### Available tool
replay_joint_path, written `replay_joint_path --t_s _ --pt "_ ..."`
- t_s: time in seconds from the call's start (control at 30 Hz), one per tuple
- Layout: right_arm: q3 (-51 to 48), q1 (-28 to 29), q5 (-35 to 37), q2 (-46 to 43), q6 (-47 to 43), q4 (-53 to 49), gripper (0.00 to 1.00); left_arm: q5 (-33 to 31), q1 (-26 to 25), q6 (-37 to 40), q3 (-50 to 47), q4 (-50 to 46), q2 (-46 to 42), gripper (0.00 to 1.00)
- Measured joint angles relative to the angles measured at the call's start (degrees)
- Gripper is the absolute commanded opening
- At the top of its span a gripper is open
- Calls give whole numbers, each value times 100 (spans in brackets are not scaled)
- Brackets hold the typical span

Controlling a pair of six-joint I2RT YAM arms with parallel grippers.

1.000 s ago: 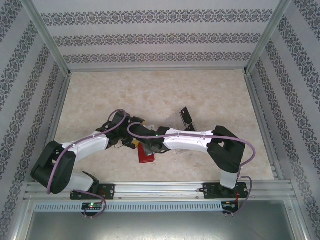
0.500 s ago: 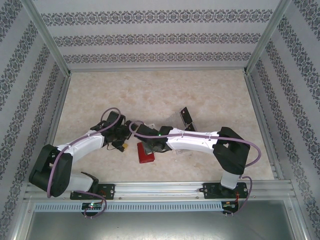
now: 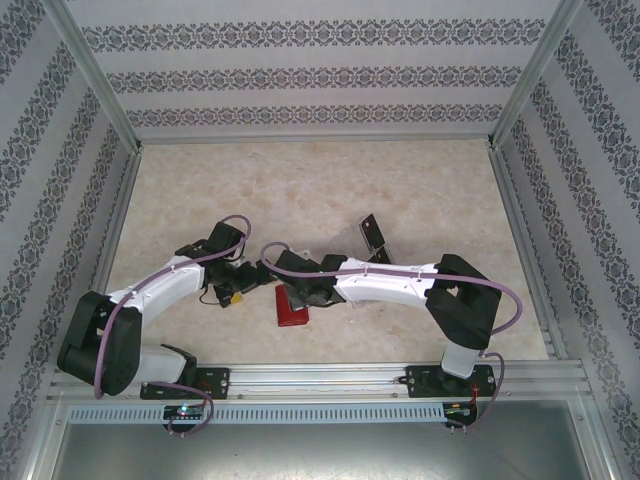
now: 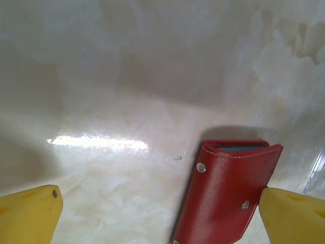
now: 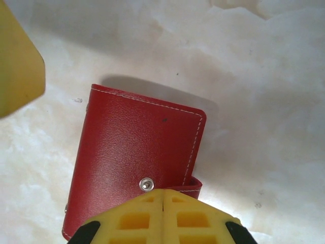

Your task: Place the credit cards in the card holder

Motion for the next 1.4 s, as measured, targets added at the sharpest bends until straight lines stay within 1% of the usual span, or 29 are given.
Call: replay_joint_path --t_s 0.13,0.27,0.83,1.1,1.4 --pt "0 -37 -103 0 20 70 0 160 -37 201 -31 2 35 100" --pt "0 -74 -155 0 22 125 0 192 -214 302 -90 20 278 100" --pt "2 -74 -555 184 37 308 0 -201 -435 332 -96 20 328 99" --pt "2 -74 -619 260 39 361 0 -323 -542 330 -98 22 330 99" --pt "0 -83 -632 391 90 431 0 -332 -549 328 -103 24 332 99"
